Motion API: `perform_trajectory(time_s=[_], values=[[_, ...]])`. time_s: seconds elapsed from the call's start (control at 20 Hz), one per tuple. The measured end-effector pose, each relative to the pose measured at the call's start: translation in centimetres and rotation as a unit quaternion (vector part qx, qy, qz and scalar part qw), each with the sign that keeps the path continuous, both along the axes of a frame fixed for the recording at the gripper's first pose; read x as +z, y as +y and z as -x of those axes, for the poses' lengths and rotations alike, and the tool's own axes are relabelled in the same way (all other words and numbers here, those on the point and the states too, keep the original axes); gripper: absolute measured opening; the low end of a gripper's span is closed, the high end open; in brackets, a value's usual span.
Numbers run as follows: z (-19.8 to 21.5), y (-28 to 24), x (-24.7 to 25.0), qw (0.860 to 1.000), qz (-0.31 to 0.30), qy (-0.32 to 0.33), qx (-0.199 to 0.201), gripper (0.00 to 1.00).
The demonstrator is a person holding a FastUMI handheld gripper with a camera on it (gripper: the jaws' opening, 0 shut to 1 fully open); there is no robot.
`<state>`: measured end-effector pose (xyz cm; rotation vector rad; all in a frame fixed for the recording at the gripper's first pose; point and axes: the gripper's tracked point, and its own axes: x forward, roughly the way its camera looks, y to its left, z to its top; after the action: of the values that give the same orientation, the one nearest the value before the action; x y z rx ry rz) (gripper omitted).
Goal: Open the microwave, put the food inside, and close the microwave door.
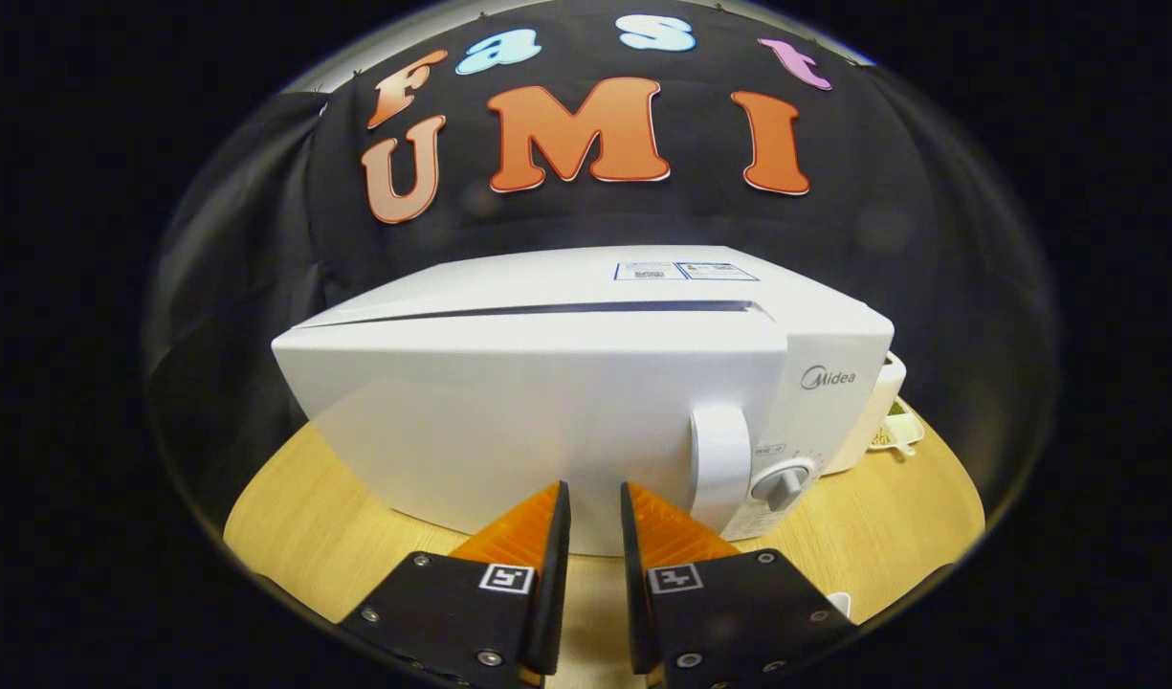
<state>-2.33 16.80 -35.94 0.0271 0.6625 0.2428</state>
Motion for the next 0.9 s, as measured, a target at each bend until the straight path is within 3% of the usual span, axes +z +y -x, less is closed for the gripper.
perform_trajectory(time_s=[0.6, 0.9], values=[[-0.8, -0.4, -0.5, 1.0, 0.022, -0.009, -0.004, 0.25], [-1.3, -2.1, 9.6, 0.994, 0.016, -0.11, 0.02, 0.26]])
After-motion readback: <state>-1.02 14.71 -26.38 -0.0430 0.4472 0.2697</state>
